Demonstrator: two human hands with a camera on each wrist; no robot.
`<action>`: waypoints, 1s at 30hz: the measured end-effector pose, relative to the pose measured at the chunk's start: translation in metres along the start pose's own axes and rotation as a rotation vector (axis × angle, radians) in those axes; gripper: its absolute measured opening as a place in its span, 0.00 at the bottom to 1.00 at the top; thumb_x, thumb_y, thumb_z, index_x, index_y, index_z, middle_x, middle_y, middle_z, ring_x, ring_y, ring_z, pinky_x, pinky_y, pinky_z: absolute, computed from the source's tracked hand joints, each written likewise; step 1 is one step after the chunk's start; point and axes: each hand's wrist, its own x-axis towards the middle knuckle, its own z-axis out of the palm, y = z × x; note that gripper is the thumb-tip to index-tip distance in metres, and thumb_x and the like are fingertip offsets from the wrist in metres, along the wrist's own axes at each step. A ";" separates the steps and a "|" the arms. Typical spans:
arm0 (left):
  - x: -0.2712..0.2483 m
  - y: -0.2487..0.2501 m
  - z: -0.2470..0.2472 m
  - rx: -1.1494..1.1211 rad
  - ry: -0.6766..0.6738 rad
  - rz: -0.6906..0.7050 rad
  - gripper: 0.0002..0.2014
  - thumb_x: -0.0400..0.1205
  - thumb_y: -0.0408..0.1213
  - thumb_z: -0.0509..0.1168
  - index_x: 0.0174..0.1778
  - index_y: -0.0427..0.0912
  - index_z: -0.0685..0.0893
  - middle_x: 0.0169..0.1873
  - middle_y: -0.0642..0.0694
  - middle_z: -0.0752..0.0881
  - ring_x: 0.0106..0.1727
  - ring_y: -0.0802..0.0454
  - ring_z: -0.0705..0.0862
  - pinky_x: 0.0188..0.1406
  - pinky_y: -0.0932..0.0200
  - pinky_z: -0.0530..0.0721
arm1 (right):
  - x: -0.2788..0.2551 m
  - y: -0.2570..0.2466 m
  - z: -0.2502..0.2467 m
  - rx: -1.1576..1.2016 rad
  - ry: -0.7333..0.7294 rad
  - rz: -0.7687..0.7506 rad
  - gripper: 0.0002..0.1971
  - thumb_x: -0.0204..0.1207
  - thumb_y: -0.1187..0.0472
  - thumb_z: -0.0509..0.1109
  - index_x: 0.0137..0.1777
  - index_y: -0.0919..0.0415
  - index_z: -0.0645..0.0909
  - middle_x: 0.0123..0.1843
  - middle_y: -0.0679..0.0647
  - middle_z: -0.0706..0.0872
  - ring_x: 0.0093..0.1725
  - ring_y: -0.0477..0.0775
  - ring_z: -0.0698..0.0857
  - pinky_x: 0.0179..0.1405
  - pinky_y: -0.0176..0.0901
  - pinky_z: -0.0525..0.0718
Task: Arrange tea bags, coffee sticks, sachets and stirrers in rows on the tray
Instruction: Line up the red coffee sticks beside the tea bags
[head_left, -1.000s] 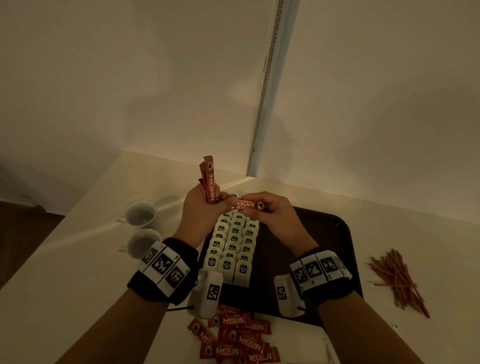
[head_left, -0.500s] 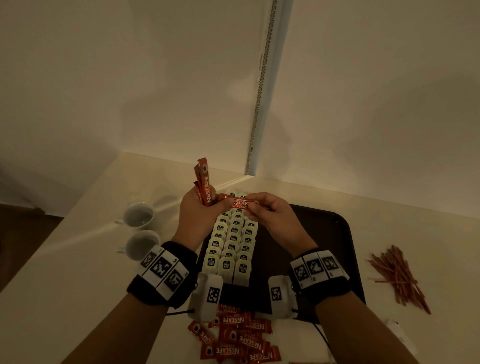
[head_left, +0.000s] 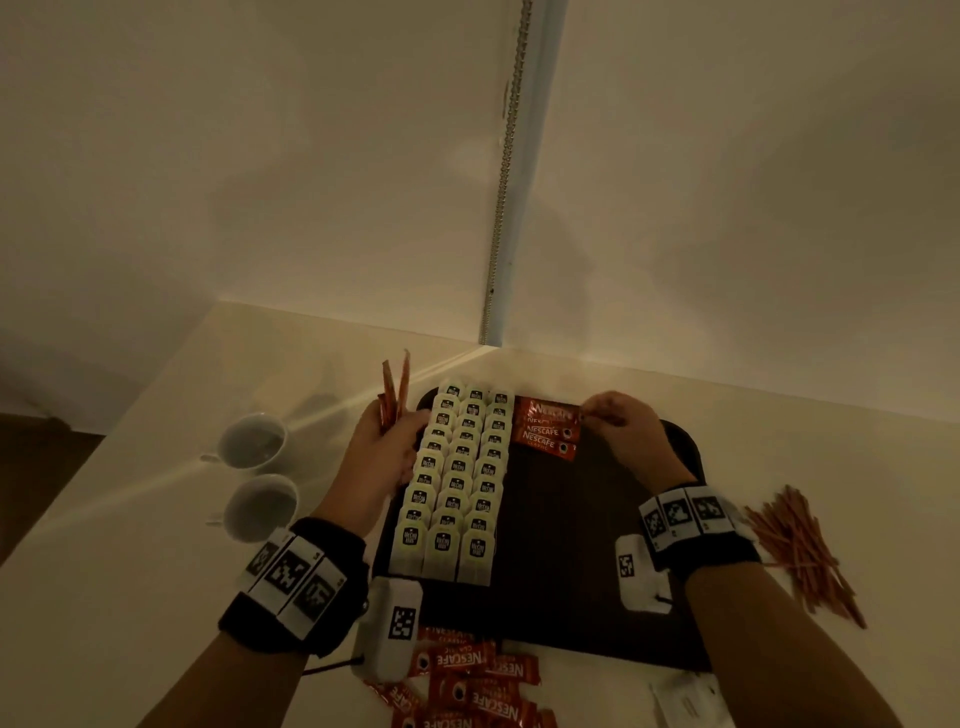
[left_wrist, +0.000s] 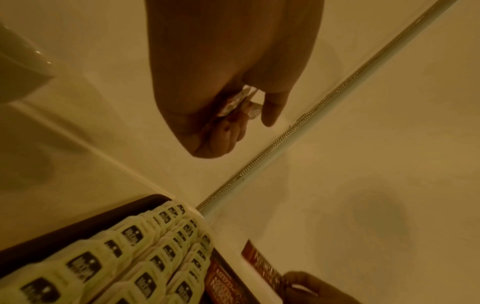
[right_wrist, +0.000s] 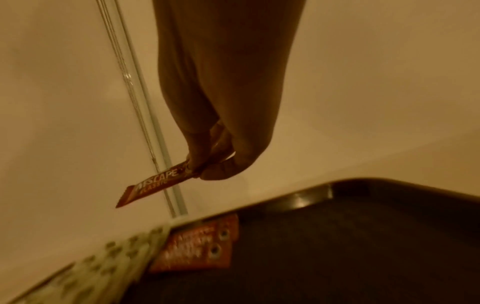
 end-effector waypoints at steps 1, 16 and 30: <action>0.002 -0.003 -0.002 -0.052 -0.011 -0.032 0.06 0.84 0.34 0.60 0.42 0.45 0.70 0.25 0.50 0.68 0.23 0.57 0.65 0.19 0.65 0.65 | 0.002 0.012 0.001 -0.042 -0.011 0.028 0.05 0.74 0.69 0.70 0.46 0.59 0.81 0.52 0.53 0.86 0.54 0.51 0.83 0.55 0.44 0.83; 0.016 -0.014 -0.008 -0.105 -0.020 -0.140 0.07 0.86 0.33 0.55 0.41 0.45 0.71 0.25 0.50 0.68 0.25 0.54 0.64 0.21 0.63 0.64 | 0.016 0.060 0.043 -0.111 0.047 0.254 0.07 0.75 0.67 0.71 0.48 0.53 0.81 0.57 0.50 0.83 0.58 0.46 0.79 0.60 0.40 0.74; 0.012 -0.011 -0.005 0.039 -0.061 -0.147 0.09 0.85 0.40 0.60 0.53 0.41 0.83 0.38 0.44 0.87 0.36 0.49 0.84 0.35 0.58 0.76 | 0.021 0.055 0.046 -0.198 0.088 0.271 0.08 0.74 0.64 0.73 0.53 0.60 0.81 0.53 0.53 0.83 0.51 0.46 0.79 0.51 0.36 0.75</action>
